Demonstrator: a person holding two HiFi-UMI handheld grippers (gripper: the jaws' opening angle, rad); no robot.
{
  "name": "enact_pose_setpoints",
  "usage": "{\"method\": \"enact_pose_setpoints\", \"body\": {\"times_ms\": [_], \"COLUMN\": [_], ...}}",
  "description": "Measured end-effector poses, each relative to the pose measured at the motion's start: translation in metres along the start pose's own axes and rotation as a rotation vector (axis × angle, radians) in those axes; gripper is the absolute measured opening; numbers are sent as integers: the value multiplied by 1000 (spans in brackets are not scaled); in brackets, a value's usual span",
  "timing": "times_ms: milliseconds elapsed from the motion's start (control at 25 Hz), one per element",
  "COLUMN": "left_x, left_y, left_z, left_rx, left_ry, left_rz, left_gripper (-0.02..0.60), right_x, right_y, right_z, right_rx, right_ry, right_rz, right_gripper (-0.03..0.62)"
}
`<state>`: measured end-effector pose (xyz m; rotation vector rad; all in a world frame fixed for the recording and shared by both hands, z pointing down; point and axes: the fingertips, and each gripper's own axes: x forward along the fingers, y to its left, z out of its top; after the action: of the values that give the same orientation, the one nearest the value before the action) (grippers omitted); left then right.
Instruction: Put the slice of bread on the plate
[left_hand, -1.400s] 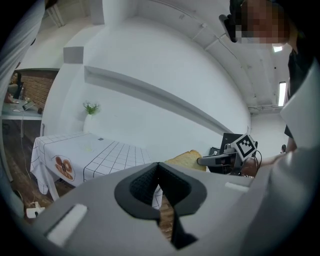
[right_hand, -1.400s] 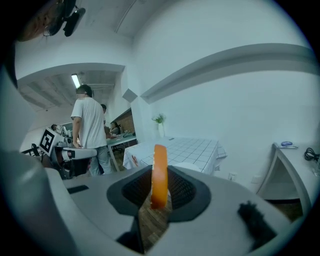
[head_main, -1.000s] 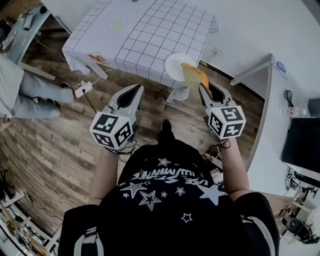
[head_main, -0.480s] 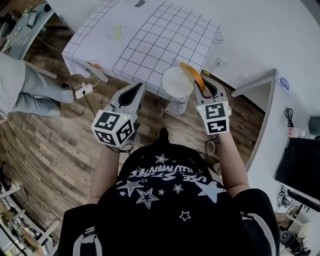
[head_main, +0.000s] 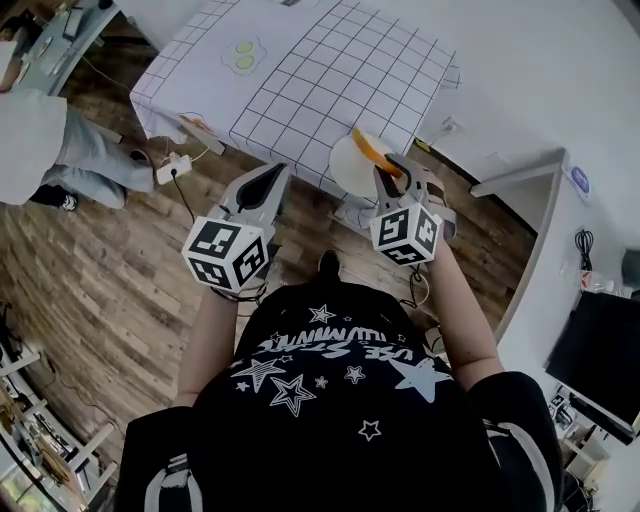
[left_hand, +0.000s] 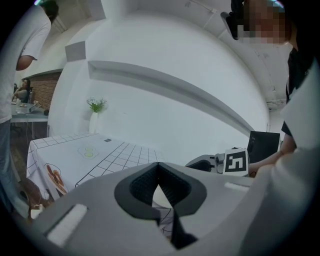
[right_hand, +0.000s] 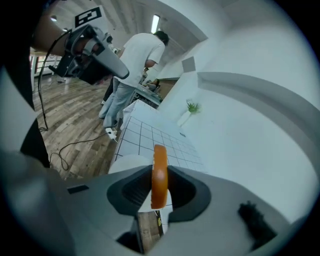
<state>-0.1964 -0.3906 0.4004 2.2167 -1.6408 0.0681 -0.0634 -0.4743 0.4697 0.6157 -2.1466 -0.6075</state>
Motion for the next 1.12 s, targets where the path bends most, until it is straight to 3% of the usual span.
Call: {"method": "enact_pose_setpoints", "body": {"times_ms": [320, 640, 1120], "left_x": [-11, -18, -42], "left_y": [8, 5, 6], "left_z": [-5, -13, -22], "left_rx": [-11, -12, -19], "left_ry": [12, 24, 25], "left_rz": [28, 22, 16], "left_gripper": [9, 9, 9], "right_x": [15, 20, 33], "right_y": [44, 88, 117], "right_z": [9, 0, -11], "right_rx": [-146, -151, -124], "right_ry": [39, 50, 129], "right_rz": [93, 228, 234], "right_gripper": [97, 124, 138]}}
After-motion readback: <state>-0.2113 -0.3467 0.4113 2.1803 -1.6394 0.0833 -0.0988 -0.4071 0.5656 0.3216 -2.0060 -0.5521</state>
